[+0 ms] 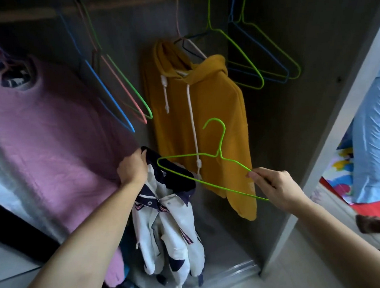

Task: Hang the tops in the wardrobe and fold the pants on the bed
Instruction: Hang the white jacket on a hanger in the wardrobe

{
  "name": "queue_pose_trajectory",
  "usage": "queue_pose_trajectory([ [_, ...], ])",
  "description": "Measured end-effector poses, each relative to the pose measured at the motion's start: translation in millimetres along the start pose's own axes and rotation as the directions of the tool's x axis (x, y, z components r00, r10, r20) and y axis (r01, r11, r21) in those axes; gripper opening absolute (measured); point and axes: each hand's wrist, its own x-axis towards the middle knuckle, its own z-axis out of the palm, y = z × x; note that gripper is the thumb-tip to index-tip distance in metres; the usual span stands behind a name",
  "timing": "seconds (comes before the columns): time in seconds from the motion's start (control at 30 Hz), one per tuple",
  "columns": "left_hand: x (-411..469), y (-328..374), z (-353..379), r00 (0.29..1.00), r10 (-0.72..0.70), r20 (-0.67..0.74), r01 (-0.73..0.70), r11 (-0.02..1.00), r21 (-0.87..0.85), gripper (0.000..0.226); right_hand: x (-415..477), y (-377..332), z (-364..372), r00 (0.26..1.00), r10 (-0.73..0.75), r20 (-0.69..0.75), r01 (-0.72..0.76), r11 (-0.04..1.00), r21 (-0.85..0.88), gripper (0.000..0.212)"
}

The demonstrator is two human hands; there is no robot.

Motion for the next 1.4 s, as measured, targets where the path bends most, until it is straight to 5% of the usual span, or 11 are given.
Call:
queue_pose_trajectory([
  [0.13,-0.5,3.7,-2.8,0.992,0.116,-0.044,-0.114,0.992,0.057,0.032,-1.2,2.9,-0.4,0.995,-0.084,0.051,0.089,0.991,-0.096,0.037],
  [0.43,2.6,25.8,-38.0,0.904,0.357,-0.237,-0.344,0.934,0.092,0.030,11.5,-15.5,20.9,0.987,-0.108,-0.122,0.089,0.984,-0.155,0.032],
  [0.63,16.0,16.3,-59.5,0.891,0.383,-0.244,-0.338,0.918,0.207,0.032,18.6,-10.0,-9.8,0.960,-0.145,-0.241,0.098,0.975,-0.197,0.031],
  [0.9,-1.2,51.9,-45.5,0.933,0.287,-0.215,-0.332,0.919,-0.213,0.036,13.8,-59.5,52.2,0.984,-0.089,-0.154,0.075,0.992,-0.098,0.031],
  [1.0,1.7,61.4,-46.7,0.939,0.283,-0.192,-0.339,0.849,-0.405,0.037,6.0,-68.5,75.3,0.998,-0.026,-0.050,0.028,0.999,0.042,0.030],
  [1.17,3.1,82.2,-49.6,0.993,0.090,-0.082,-0.122,0.677,-0.726,0.042,14.9,-75.3,87.8,0.991,0.112,-0.067,-0.089,0.956,0.278,0.029],
  [1.4,-2.0,107.3,-85.5,0.854,0.463,-0.239,-0.517,0.697,-0.497,0.034,31.3,-77.3,63.0,0.949,0.021,-0.315,0.108,0.916,0.387,0.031],
])
